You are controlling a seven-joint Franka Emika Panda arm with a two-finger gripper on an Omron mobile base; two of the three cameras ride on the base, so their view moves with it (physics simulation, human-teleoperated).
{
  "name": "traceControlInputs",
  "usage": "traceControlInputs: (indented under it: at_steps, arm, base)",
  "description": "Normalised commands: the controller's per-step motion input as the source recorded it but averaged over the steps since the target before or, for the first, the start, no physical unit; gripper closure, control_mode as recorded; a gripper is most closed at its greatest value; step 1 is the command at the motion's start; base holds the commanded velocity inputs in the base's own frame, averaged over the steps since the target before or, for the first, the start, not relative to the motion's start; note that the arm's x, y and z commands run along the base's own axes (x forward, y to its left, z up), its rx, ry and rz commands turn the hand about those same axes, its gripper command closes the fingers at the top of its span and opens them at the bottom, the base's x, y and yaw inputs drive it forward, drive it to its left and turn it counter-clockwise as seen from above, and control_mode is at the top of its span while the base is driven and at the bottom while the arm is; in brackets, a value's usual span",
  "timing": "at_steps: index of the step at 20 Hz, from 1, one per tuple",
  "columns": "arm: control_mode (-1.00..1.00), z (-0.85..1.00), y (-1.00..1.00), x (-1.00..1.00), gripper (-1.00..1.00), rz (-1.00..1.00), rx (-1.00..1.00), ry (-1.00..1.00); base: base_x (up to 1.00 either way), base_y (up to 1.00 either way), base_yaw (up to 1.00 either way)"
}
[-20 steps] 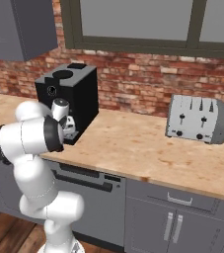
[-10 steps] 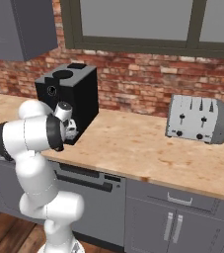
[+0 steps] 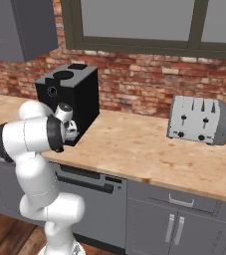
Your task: Place the condiment bottle and condiment bottle from the counter to the top shelf of the fridge. If the existing items in the fridge are on the top shelf, move them to other shelves.
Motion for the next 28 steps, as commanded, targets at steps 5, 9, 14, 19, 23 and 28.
traceControlInputs:
  at_steps: [5,9,14,19,23,28]
  arm:
    - [-1.00,0.64,-0.15,-0.54,1.00,-0.03,0.04,-0.20]
    - [-1.00,1.00,-0.60,-0.92,1.00,-0.13,0.09,-0.27]
    - [-1.00,1.00,-0.72,-1.00,1.00,-0.08,0.03,-0.20]
    - [-1.00,1.00,-0.67,-1.00,1.00,-0.03,0.00,-0.09]
    - [-1.00,1.00,-0.71,-1.00,1.00,-0.06,0.00,-0.02]
    - [-1.00,1.00,-0.68,-1.00,1.00,-0.06,0.00,0.03]
  base:
    - [0.00,0.00,0.00]
    - [0.00,0.00,0.00]
    - [0.00,0.00,0.00]
    - [0.00,0.00,0.00]
    - [0.00,0.00,0.00]
    - [0.00,0.00,0.00]
